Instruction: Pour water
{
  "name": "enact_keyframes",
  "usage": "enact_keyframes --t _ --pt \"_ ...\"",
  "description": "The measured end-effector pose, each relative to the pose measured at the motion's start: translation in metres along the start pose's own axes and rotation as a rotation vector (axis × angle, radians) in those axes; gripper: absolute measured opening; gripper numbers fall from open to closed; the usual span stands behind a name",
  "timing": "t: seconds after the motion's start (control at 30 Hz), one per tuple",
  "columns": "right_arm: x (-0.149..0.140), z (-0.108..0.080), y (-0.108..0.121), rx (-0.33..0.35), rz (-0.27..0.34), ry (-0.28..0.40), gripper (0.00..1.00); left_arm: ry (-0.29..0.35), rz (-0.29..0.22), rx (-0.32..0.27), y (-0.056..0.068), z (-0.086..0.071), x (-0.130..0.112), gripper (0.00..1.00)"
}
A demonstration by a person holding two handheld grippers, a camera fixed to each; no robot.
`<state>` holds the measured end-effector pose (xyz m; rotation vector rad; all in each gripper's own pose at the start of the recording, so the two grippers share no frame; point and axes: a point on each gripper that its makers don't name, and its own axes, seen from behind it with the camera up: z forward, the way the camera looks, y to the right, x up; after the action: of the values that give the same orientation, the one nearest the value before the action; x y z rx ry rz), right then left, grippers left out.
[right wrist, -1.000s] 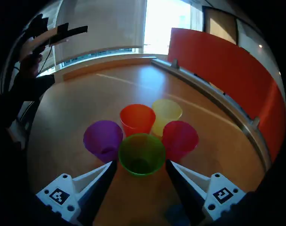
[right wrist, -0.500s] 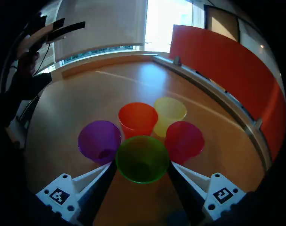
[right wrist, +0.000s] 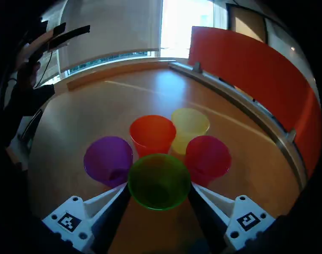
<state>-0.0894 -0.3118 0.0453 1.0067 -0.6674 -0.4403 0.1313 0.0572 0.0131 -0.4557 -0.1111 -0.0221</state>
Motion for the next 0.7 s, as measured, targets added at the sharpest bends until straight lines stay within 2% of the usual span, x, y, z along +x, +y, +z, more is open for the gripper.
enact_keyframes --t 0.3,0.7 --pt "-0.002 -0.003 -0.002 0.004 -0.02 0.007 0.91 0.002 0.001 -0.003 0.001 0.001 0.0 0.88" --pt "0.006 -0.017 -0.006 0.005 -0.008 0.067 0.91 0.003 0.003 -0.004 0.004 0.0 0.001 0.88"
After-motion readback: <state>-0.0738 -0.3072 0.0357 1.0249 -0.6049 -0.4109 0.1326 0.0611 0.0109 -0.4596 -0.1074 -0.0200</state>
